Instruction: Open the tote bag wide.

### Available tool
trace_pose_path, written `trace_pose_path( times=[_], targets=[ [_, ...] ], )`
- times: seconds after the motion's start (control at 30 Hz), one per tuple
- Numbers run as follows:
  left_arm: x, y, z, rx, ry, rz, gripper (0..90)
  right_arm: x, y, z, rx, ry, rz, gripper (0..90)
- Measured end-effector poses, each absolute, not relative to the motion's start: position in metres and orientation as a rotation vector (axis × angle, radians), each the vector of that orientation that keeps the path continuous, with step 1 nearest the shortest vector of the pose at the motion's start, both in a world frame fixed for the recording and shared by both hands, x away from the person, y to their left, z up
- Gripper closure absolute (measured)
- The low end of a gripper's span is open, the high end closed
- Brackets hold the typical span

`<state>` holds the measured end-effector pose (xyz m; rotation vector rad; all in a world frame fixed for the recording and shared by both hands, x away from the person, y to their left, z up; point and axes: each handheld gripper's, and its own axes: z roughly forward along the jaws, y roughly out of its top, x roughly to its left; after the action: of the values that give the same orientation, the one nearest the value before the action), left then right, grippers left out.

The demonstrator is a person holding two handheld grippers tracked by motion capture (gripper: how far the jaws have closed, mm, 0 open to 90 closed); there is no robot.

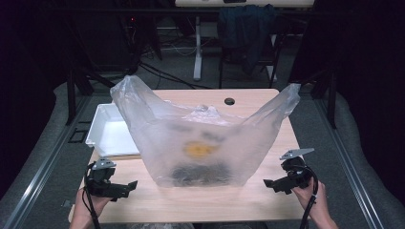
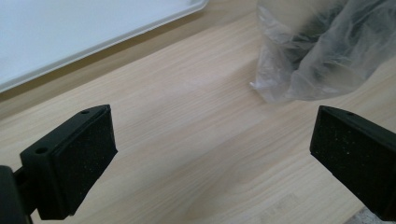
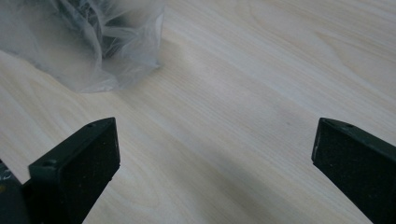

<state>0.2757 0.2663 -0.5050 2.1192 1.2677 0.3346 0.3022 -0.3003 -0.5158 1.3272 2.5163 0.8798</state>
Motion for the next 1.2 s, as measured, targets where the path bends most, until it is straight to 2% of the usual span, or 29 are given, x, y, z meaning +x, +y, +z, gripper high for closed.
trace_pose_path(
  times=[0.3, 0.37, 0.8, 0.93, 1.2],
  targets=[
    [0.274, 0.255, -0.503, 2.146, 1.237, 0.350, 0.7, 0.302, -0.294, -0.516, 1.336, 2.537, 0.849, 4.8],
    [0.273, 0.254, -0.502, 2.135, 1.240, 0.350, 0.8, 0.302, -0.292, -0.516, 1.339, 2.537, 0.857, 8.0],
    [0.270, 0.221, -0.488, 2.149, 1.117, 0.347, 3.6, 0.295, -0.283, -0.504, 1.248, 2.561, 0.906, 14.4],
    [0.265, 0.222, -0.487, 2.150, 1.079, 0.326, 6.9, 0.284, -0.274, -0.498, 1.185, 2.565, 0.928, 15.3],
    [0.267, 0.223, -0.480, 2.115, 1.053, 0.338, 15.9, 0.270, -0.262, -0.486, 1.120, 2.543, 1.009, 24.1]
  ],
)
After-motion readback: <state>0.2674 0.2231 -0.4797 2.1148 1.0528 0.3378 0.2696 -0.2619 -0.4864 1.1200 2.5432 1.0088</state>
